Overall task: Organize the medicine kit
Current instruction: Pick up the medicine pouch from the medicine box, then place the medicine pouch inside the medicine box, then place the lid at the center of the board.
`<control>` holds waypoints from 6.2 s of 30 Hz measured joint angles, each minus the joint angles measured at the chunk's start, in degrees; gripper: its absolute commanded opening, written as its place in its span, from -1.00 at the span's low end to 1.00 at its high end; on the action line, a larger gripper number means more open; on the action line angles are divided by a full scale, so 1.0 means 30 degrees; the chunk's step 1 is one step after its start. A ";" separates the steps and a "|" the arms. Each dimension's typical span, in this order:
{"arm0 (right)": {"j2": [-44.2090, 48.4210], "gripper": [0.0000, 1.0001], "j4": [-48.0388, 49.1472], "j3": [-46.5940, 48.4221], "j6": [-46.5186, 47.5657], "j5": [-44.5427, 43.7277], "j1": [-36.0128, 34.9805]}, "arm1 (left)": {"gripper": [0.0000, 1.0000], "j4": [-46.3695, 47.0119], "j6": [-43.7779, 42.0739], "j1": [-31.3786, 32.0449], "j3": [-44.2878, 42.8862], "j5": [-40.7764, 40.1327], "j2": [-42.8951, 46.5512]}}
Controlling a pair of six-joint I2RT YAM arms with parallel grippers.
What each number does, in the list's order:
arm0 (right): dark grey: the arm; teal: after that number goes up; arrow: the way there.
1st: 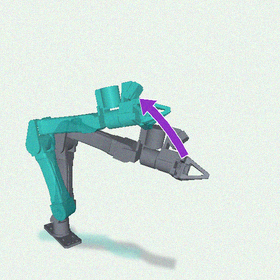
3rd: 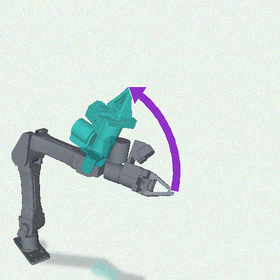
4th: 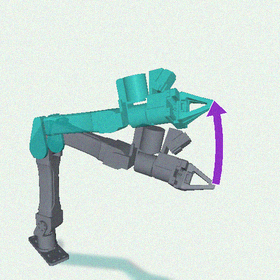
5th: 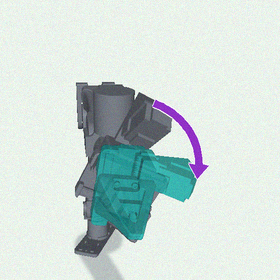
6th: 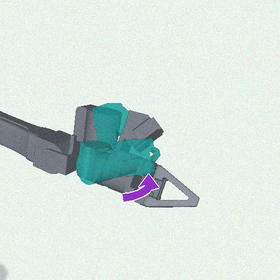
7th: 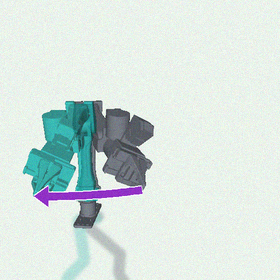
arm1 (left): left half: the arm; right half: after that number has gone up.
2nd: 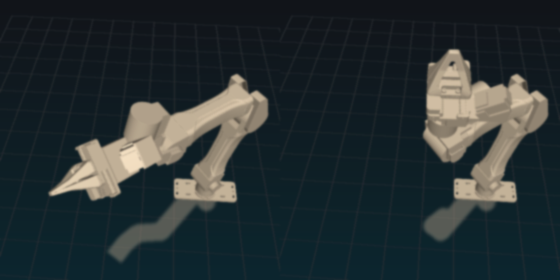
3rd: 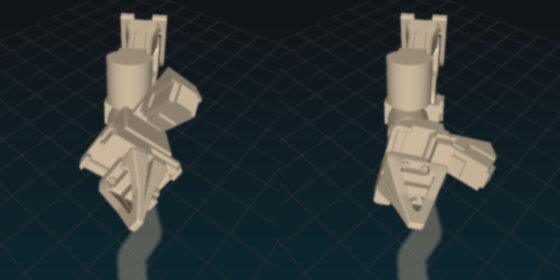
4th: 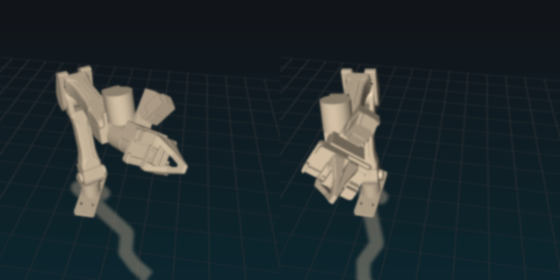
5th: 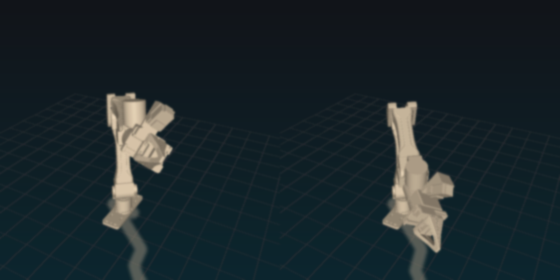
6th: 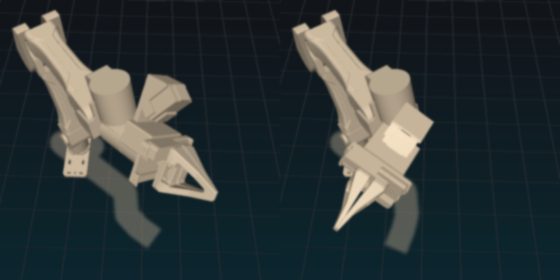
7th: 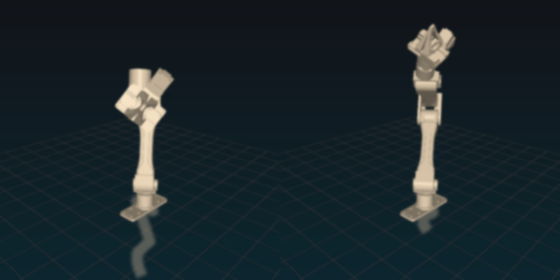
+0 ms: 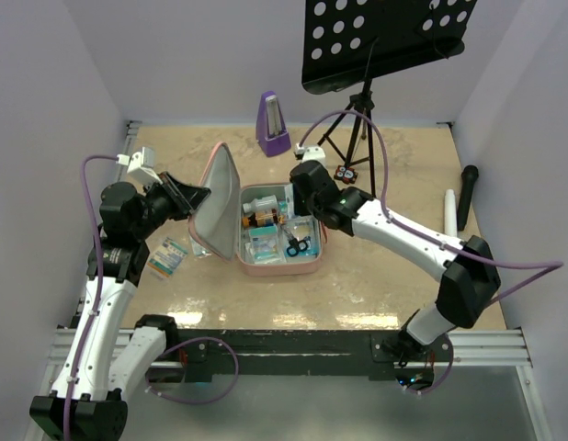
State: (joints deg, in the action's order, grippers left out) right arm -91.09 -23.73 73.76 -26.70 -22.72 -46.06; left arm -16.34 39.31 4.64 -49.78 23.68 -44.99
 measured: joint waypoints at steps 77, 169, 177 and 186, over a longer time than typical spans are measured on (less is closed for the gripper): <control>-0.7978 -0.67 -0.5195 1.6495 0.0408 0.0423 -0.5115 | -1.00 0.0940 0.0554 0.0000 0.0816 0.0204 0.0423; 0.2674 0.19 0.7162 -0.7380 -0.0080 -0.0561 -0.5588 | -0.15 -0.2455 -0.0510 -0.0160 0.0670 -1.0214 -0.1647; 0.3111 0.19 0.7191 -0.7461 -0.0015 -0.0255 -0.5588 | 0.34 -0.3876 -0.0874 -0.0452 0.0670 -1.1686 -0.0903; 0.3621 0.19 0.7628 -0.7730 0.0240 0.0007 -0.5588 | 0.40 -0.4991 -0.0823 -0.0459 0.0998 -1.2852 0.0270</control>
State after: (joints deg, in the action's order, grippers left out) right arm -80.23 -0.84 50.57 -25.98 -22.70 -62.83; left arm -31.31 36.84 3.27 -46.78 -14.87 -44.18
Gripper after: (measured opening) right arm 0.597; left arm 0.695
